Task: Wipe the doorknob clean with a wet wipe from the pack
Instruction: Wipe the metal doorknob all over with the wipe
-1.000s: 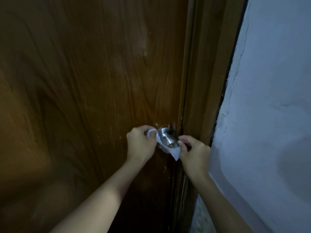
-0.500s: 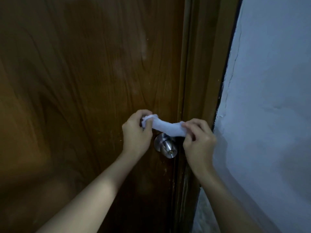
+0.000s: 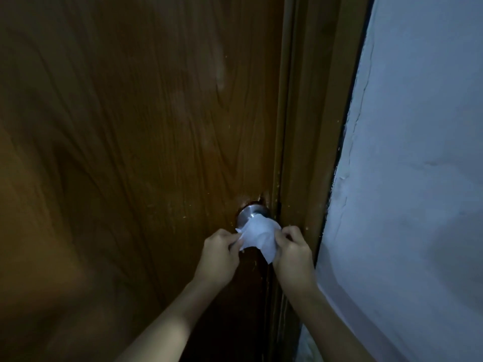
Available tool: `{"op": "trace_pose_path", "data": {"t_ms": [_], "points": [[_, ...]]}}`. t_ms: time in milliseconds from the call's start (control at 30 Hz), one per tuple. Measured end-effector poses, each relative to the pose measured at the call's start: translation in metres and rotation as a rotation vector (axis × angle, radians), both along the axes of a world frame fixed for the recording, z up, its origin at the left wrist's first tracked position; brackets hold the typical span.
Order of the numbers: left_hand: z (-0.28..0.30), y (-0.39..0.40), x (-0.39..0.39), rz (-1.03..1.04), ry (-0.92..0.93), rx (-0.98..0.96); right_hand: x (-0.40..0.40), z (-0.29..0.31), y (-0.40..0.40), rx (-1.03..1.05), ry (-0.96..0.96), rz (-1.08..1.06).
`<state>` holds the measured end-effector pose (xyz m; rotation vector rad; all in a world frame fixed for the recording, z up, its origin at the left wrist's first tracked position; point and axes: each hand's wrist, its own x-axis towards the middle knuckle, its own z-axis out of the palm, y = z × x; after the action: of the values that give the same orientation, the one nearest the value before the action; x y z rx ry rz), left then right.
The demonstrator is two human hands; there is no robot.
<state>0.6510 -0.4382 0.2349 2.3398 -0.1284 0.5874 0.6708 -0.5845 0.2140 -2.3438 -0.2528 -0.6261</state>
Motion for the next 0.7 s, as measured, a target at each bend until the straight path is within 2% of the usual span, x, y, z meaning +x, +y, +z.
{"op": "trace_pose_path", "data": {"t_ms": [100,267,467,600,700], "points": [[-0.003,-0.001,0.003,0.003,0.110,0.001,0.002,0.000,-0.001,0.043,0.011,0.024],[0.004,-0.003,0.006,0.001,-0.013,-0.027,0.001,-0.009,0.003,-0.012,0.112,0.039],[-0.001,-0.005,0.010,-0.011,0.191,-0.019,-0.003,-0.009,0.007,0.043,0.010,-0.004],[0.000,-0.007,0.007,0.028,0.059,-0.032,-0.005,-0.018,0.006,-0.018,0.070,0.036],[0.000,-0.006,0.006,0.030,0.067,-0.033,-0.007,-0.020,0.006,-0.068,0.028,0.053]]}}
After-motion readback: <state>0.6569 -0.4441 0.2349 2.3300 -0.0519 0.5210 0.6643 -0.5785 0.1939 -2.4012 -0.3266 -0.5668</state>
